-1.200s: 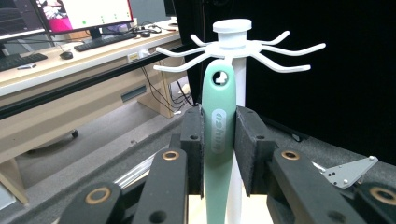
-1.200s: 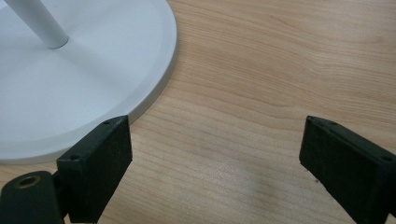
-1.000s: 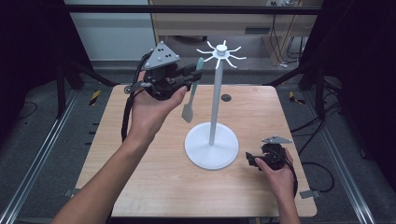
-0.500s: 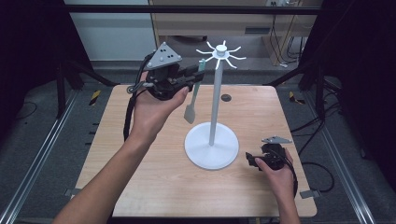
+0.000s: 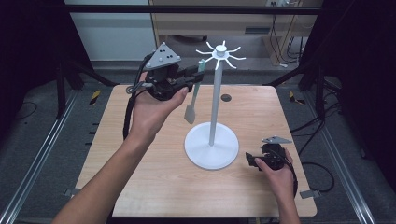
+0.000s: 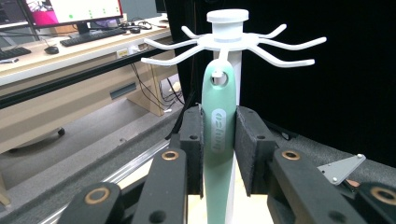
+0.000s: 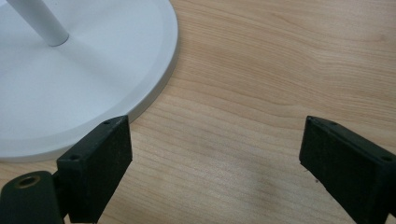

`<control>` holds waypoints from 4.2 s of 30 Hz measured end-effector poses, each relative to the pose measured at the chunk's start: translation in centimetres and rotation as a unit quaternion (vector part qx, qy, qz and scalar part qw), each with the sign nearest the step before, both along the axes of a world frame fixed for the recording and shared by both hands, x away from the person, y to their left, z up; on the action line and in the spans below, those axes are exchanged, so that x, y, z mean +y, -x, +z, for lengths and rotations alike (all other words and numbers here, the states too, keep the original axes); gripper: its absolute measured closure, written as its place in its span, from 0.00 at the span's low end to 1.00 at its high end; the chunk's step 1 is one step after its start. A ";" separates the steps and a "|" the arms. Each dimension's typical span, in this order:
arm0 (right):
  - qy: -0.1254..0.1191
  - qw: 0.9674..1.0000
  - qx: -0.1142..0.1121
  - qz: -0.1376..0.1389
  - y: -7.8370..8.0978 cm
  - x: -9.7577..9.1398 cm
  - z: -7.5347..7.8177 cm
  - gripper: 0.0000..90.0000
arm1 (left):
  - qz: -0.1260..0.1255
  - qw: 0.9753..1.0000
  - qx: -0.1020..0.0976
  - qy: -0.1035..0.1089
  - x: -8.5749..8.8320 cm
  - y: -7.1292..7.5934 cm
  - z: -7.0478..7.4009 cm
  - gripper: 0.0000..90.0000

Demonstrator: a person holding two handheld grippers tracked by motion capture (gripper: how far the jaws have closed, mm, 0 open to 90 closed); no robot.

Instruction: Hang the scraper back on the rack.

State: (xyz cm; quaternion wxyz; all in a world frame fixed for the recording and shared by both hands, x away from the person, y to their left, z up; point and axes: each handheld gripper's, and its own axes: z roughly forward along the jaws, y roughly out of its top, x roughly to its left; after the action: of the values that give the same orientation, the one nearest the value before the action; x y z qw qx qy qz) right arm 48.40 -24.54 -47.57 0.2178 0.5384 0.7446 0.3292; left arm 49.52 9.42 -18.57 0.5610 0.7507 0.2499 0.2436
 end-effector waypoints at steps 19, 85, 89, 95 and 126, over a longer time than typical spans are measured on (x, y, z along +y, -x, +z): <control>0.001 1.000 0.000 -0.001 0.0 -0.1 0.0 0.11 | 0.000 1.000 -0.002 -0.005 0.0 0.0 0.0 0.81; 0.006 1.000 0.003 -0.006 0.1 -0.1 -0.1 0.11 | 0.012 0.992 0.059 -0.114 7.7 6.7 -13.6 0.12; 0.006 1.000 0.004 -0.005 0.1 -0.1 -0.1 0.11 | 0.029 0.991 0.072 -0.108 8.4 6.5 -15.7 0.12; 0.006 1.000 0.005 -0.006 0.1 -0.1 -0.1 0.11 | 0.053 0.987 0.087 -0.125 9.6 6.0 -19.2 0.13; 0.016 1.000 0.011 -0.011 0.2 0.0 -0.4 0.09 | 0.151 0.962 0.142 -0.175 17.0 2.5 -29.7 0.05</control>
State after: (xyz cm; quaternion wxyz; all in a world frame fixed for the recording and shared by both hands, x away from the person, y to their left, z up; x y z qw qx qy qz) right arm 48.20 -24.50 -47.92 0.2220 0.5469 0.7457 0.3092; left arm 47.03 26.46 -48.24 0.3360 0.8177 0.3908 0.2564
